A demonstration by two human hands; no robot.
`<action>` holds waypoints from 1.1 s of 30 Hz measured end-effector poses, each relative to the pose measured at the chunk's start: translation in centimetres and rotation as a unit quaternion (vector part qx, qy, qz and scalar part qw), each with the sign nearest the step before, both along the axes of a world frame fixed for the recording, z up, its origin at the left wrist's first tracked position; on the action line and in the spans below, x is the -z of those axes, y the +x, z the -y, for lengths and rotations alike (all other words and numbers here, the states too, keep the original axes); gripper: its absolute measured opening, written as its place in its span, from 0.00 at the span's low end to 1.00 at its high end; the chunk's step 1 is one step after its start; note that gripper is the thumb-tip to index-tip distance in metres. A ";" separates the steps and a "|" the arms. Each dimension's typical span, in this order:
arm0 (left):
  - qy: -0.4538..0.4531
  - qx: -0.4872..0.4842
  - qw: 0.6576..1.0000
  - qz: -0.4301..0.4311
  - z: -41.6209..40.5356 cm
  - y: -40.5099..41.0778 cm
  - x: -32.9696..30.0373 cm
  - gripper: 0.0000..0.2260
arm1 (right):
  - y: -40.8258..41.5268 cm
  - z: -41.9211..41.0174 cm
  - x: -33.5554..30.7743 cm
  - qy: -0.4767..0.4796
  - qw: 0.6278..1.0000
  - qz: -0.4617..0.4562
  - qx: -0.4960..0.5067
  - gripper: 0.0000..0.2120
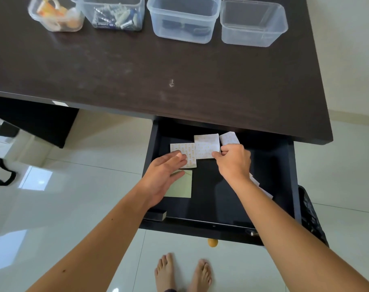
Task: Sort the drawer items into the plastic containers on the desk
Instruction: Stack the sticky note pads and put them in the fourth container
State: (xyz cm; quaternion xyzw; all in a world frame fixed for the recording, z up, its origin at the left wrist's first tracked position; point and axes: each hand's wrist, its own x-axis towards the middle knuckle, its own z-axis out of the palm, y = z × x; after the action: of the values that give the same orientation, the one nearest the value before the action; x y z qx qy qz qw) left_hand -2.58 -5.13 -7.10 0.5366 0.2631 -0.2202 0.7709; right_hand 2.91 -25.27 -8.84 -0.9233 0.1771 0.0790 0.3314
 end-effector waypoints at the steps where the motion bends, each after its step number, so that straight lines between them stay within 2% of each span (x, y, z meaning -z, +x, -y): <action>1: -0.001 0.002 1.000 0.001 0.0 0.0 0.1 0.22 | 0.1 0.0 0.0 0.000 1.000 -0.007 0.007 0.20; 5: -0.008 0.006 1.000 0.000 0.1 0.2 0.4 0.22 | 0.2 0.4 -0.2 0.081 0.995 -0.012 0.059 0.03; 9: -0.015 0.004 1.000 -0.002 0.1 0.1 0.6 0.22 | -0.4 1.0 -1.0 0.154 0.982 -0.043 0.096 0.07; 14: -0.010 0.008 1.000 0.002 0.1 0.1 0.7 0.23 | -1.0 2.1 -2.5 0.229 0.962 -0.015 0.150 0.07; 17: -0.010 0.007 1.000 0.001 0.2 0.0 0.7 0.23 | -1.2 1.3 -2.0 0.166 0.982 -0.033 0.089 0.08; 19: -0.009 0.013 1.000 0.001 0.2 0.0 0.8 0.23 | -1.2 0.4 -1.3 0.111 0.992 -0.031 0.050 0.15; 22: -0.006 0.018 1.000 0.003 0.2 0.0 0.8 0.23 | -1.3 -0.4 -0.8 0.091 0.995 -0.017 0.043 0.23; 28: -0.005 0.023 1.000 0.002 0.3 -0.1 1.0 0.22 | -1.2 -0.4 -0.9 0.115 0.991 -0.008 0.070 0.05; 31: -0.006 0.025 1.000 0.002 0.3 -0.1 1.0 0.23 | -1.4 -0.4 -1.0 0.139 0.987 -0.019 0.075 0.08; 33: -0.006 0.025 1.000 0.003 0.3 -0.1 1.0 0.22 | -1.4 -0.3 -1.1 0.157 0.984 -0.024 0.082 0.05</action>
State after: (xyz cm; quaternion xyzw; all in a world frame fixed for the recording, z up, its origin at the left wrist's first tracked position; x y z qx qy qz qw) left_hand -2.66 -5.42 -8.14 0.5394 0.2456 -0.2392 0.7691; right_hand 1.55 -24.94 -7.74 -0.8400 0.2449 0.1004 0.4737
